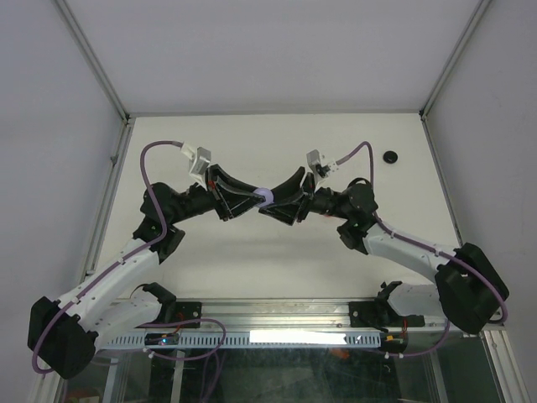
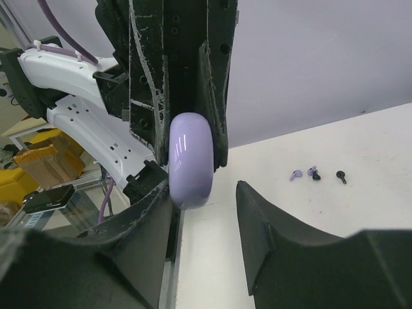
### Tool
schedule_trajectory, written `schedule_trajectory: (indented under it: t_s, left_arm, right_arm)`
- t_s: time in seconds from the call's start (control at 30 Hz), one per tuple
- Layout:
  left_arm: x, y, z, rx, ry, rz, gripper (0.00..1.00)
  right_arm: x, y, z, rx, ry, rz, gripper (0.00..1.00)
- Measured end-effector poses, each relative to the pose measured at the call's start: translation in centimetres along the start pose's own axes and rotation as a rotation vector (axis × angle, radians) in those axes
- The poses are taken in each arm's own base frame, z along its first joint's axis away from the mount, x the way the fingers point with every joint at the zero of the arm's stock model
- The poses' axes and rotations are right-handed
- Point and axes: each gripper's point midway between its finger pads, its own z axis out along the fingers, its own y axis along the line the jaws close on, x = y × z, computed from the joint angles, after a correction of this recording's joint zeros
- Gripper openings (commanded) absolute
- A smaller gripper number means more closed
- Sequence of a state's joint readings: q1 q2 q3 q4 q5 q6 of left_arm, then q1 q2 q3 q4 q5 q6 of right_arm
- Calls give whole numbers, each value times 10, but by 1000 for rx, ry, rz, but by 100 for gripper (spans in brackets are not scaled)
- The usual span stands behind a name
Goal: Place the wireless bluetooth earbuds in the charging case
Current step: Pick up the charging case at the center of the board.
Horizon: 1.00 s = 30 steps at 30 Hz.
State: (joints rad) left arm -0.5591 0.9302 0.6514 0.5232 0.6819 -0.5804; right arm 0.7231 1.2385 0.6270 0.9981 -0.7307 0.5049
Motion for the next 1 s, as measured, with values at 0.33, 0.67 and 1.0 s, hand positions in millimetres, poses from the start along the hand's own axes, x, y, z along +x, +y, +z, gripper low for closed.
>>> schedule_trajectory:
  t_s: [0.33, 0.67, 1.0]
  left_arm:
    - [4, -3, 1, 13, 0, 4, 0]
    - [3, -3, 2, 14, -18, 43, 8]
    - [10, -6, -6, -9, 19, 94, 62]
  right_arm:
    - [-6, 2, 4, -20, -36, 15, 43]
    - [-8, 7, 5, -42, -48, 28, 8]
    - [1, 8, 4, -67, -10, -25, 0]
